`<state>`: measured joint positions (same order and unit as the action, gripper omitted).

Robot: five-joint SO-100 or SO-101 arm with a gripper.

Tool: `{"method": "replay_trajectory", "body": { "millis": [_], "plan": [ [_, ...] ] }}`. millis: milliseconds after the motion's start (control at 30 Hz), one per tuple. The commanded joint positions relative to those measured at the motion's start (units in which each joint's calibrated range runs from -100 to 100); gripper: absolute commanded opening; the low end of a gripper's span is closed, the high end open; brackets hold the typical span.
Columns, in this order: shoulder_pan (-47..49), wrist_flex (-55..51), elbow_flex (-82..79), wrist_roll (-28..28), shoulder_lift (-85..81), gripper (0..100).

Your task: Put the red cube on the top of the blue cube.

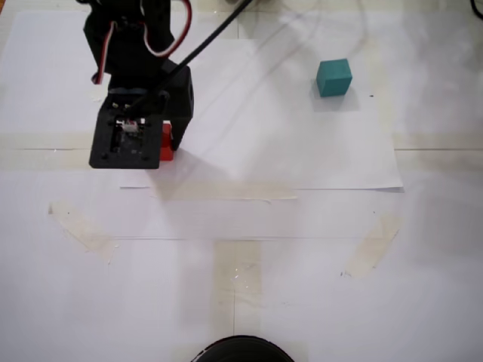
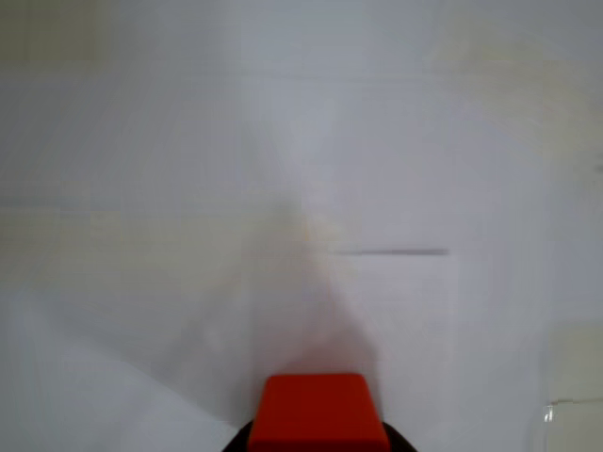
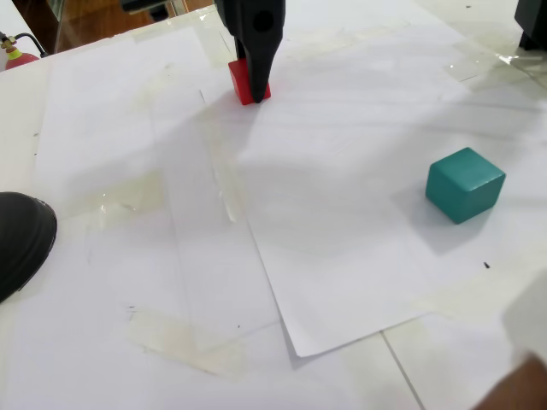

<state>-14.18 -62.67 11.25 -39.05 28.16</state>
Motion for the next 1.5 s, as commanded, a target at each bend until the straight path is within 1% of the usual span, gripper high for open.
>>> {"method": "replay_trajectory", "body": {
  "millis": [0, 300, 600, 967, 1167, 1467],
  "plan": [
    [0.03, -4.47, -1.49, -0.49, -10.22, 10],
    [1.09, -12.55, -6.03, -2.44, -23.09, 10],
    [4.26, -14.83, -16.20, -5.13, -35.02, 9],
    [7.22, -25.10, -18.74, -8.79, -44.89, 9],
    [10.77, -26.00, -23.01, -10.50, -50.04, 8],
    [19.18, -26.41, -27.00, -14.02, -53.65, 8]
  ]
}}
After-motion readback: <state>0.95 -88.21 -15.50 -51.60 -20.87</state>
